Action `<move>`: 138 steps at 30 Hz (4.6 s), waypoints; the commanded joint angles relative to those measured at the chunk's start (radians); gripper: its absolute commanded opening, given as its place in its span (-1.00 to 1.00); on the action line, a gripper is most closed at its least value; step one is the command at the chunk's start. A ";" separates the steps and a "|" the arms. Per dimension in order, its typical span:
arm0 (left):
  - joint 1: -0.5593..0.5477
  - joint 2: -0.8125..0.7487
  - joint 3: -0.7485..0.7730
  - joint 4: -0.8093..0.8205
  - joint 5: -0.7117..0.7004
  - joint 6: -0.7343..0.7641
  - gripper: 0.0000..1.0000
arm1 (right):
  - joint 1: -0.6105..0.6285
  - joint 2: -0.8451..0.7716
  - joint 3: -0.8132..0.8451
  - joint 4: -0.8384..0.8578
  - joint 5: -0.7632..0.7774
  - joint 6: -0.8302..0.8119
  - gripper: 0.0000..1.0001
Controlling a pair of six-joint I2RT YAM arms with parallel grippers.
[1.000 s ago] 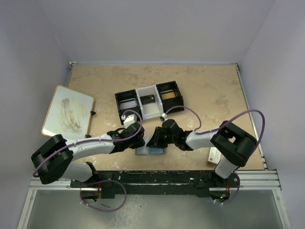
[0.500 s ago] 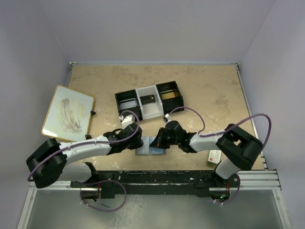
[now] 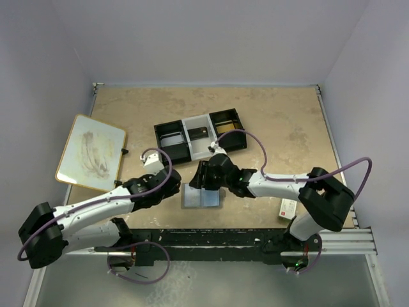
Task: Take the credit cards out of the card holder
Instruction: Adjust the card holder at the center of the board.
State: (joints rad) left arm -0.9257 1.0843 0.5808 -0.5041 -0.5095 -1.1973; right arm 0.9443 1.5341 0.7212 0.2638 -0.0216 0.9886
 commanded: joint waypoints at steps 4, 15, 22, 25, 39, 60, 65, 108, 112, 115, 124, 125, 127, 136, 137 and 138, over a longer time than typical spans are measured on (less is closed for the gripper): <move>-0.003 -0.192 0.052 -0.199 -0.207 -0.136 -0.04 | 0.090 0.075 0.198 -0.327 0.259 -0.032 0.24; -0.003 -0.334 0.048 -0.278 -0.223 -0.159 0.43 | 0.166 0.216 0.396 -0.508 0.356 -0.033 0.32; -0.003 -0.384 0.048 -0.295 -0.237 -0.167 0.43 | 0.183 0.309 0.503 -0.660 0.423 -0.021 0.32; -0.004 -0.400 0.047 -0.305 -0.243 -0.170 0.42 | 0.185 0.316 0.504 -0.662 0.423 -0.020 0.33; -0.003 -0.361 0.037 -0.290 -0.222 -0.163 0.40 | 0.186 0.371 0.500 -0.663 0.386 -0.020 0.32; -0.003 -0.328 0.032 -0.240 -0.187 -0.138 0.38 | 0.151 0.302 0.359 -0.481 0.234 -0.021 0.04; -0.003 -0.304 0.011 -0.159 -0.121 -0.088 0.38 | 0.070 0.227 0.197 -0.263 0.083 -0.003 -0.01; -0.004 -0.336 0.013 -0.190 -0.126 -0.109 0.42 | 0.122 0.298 0.297 -0.406 0.169 0.005 0.19; -0.004 -0.315 -0.003 -0.146 -0.094 -0.100 0.41 | 0.113 0.290 0.280 -0.395 0.163 0.007 0.26; -0.004 -0.299 -0.009 -0.126 -0.077 -0.093 0.41 | 0.108 0.291 0.271 -0.380 0.151 0.006 0.27; -0.004 -0.268 -0.023 -0.078 -0.038 -0.073 0.38 | 0.097 0.287 0.254 -0.365 0.140 0.010 0.32; -0.004 -0.268 -0.025 -0.075 -0.038 -0.075 0.37 | 0.096 0.287 0.254 -0.368 0.142 0.009 0.32; -0.004 -0.268 -0.028 -0.071 -0.036 -0.076 0.37 | 0.096 0.287 0.254 -0.370 0.143 0.009 0.35; -0.004 -0.269 -0.029 -0.073 -0.036 -0.083 0.36 | 0.098 0.313 0.299 -0.439 0.239 -0.005 0.44; -0.004 -0.270 -0.029 -0.075 -0.038 -0.086 0.36 | 0.101 0.322 0.313 -0.459 0.253 -0.005 0.44; -0.003 -0.273 -0.027 -0.083 -0.045 -0.092 0.36 | 0.104 0.330 0.324 -0.477 0.265 -0.002 0.43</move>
State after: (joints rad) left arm -0.9257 0.8188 0.5568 -0.6071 -0.5449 -1.2896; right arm 1.0397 1.7744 1.0328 -0.1005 0.1658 0.9844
